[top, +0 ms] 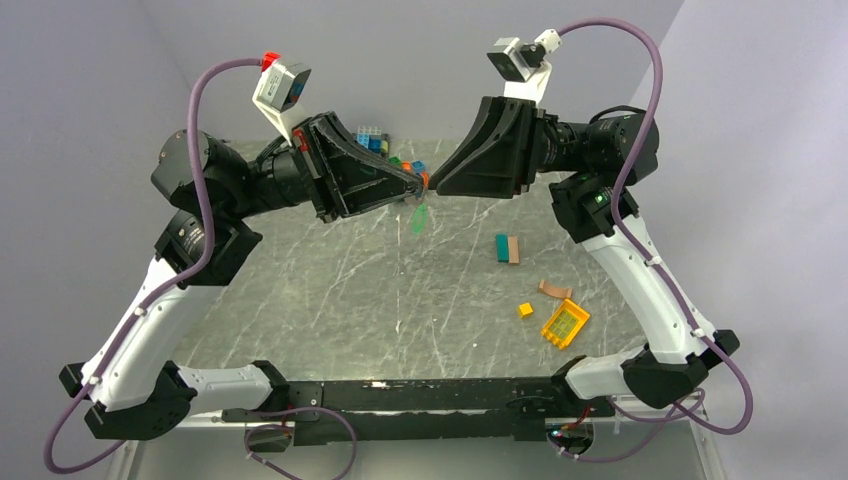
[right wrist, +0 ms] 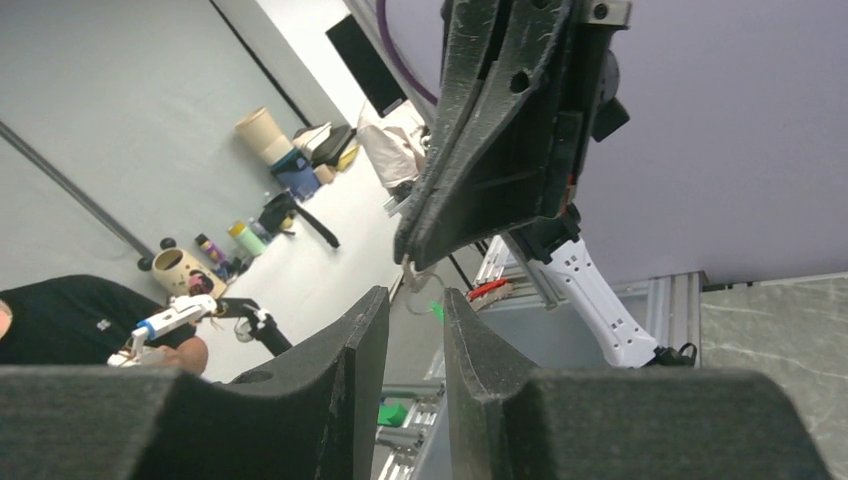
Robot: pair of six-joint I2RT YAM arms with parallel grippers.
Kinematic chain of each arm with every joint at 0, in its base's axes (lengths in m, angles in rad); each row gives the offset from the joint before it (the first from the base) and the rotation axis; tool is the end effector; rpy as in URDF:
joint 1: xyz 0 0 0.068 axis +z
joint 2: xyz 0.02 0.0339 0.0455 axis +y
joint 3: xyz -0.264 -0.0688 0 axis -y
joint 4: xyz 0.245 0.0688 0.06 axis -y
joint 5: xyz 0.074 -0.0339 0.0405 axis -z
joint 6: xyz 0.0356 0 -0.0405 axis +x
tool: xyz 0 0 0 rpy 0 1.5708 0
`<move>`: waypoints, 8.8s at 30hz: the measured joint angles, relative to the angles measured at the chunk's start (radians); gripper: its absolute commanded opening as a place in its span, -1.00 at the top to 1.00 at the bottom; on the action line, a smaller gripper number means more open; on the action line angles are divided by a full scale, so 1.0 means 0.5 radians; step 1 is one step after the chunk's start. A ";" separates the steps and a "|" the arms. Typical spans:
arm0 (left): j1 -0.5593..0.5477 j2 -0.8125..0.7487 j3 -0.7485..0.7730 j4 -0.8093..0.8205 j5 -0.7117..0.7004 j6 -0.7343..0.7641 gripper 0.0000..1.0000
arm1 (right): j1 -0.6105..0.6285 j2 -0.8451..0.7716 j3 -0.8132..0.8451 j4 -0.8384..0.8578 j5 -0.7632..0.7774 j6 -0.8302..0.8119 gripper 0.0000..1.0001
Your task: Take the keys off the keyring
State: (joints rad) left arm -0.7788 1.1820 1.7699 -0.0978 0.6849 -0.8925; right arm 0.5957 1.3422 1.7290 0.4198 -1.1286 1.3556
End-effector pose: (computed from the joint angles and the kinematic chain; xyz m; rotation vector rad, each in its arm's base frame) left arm 0.1124 -0.1426 0.5914 0.6535 1.2573 -1.7974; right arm 0.1692 0.1535 0.5830 -0.9250 1.2816 2.0463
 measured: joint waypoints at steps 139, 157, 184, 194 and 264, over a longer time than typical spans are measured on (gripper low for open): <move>-0.173 -0.195 0.061 -0.422 -1.096 0.130 1.00 | 0.166 0.157 0.954 -1.819 0.644 -1.433 -0.37; -0.173 -0.089 0.076 -0.665 -1.035 0.072 1.00 | 0.166 0.211 0.941 -2.269 0.616 -1.764 -0.02; -0.173 -0.021 0.028 -0.658 -0.974 0.063 1.00 | 0.170 0.208 0.840 -2.259 0.558 -1.769 0.87; -0.171 0.014 0.054 -0.649 -0.826 0.077 1.00 | 0.163 0.115 0.704 -2.181 0.512 -1.719 1.00; -0.812 -0.423 -0.982 0.864 -2.443 0.239 1.00 | 0.208 -0.205 -0.121 -0.887 1.173 -1.093 1.00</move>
State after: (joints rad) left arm -1.1847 0.9707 1.2789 0.3344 -0.5365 -0.7731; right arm 0.6994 1.2396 1.6684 -0.0238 -0.5423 0.8093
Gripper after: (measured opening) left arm 0.012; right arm 0.031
